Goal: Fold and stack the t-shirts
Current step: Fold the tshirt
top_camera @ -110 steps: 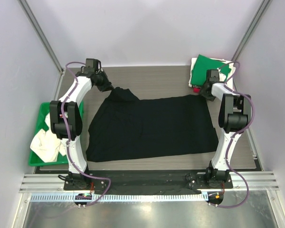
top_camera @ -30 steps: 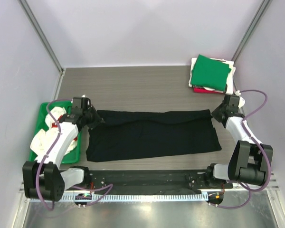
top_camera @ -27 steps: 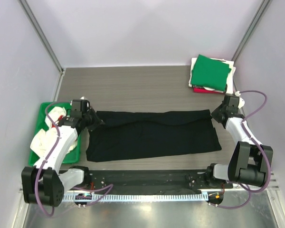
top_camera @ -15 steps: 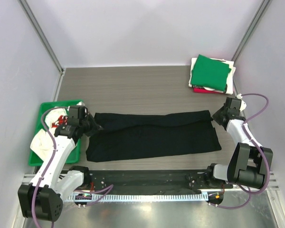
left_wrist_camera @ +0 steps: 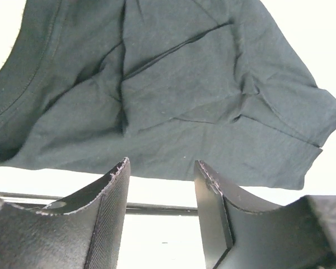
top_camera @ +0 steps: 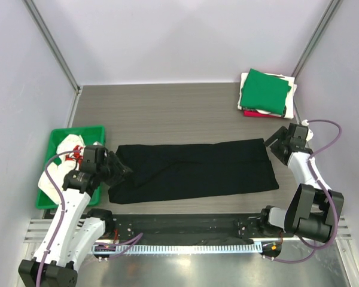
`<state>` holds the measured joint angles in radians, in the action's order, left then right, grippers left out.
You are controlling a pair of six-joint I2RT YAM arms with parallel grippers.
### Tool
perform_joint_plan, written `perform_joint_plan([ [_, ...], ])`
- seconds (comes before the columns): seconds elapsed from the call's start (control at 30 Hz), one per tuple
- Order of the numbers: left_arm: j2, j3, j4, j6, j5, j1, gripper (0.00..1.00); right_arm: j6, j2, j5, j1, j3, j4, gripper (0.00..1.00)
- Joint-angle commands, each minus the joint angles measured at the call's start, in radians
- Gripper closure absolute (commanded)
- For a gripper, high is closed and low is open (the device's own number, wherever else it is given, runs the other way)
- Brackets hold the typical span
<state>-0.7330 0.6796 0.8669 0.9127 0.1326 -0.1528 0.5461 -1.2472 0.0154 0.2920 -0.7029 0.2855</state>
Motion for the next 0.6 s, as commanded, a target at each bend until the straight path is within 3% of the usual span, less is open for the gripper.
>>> perform_joint_plan([
  [0.0,0.009,0.06,0.018,0.014,-0.01,-0.004,0.49,-0.006,0.08,-0.075,0.001,-0.049,0.001,0.24],
  [0.13,-0.069,0.066,-0.089,-0.011,-0.007,-0.004,0.52,-0.011,0.059,-0.234,-0.036,-0.066,-0.07,0.28],
  [0.2,-0.146,0.058,-0.143,-0.015,0.001,-0.004,0.53,-0.035,-0.028,-0.27,-0.118,-0.092,-0.069,0.3],
  [0.37,-0.389,0.074,-0.305,-0.021,-0.043,-0.05,0.55,-0.054,-0.204,-0.27,-0.24,-0.147,-0.04,0.31],
  [0.57,-0.692,0.145,-0.408,-0.058,-0.057,-0.077,0.59,-0.043,-0.271,-0.215,-0.254,-0.092,-0.036,0.31],
])
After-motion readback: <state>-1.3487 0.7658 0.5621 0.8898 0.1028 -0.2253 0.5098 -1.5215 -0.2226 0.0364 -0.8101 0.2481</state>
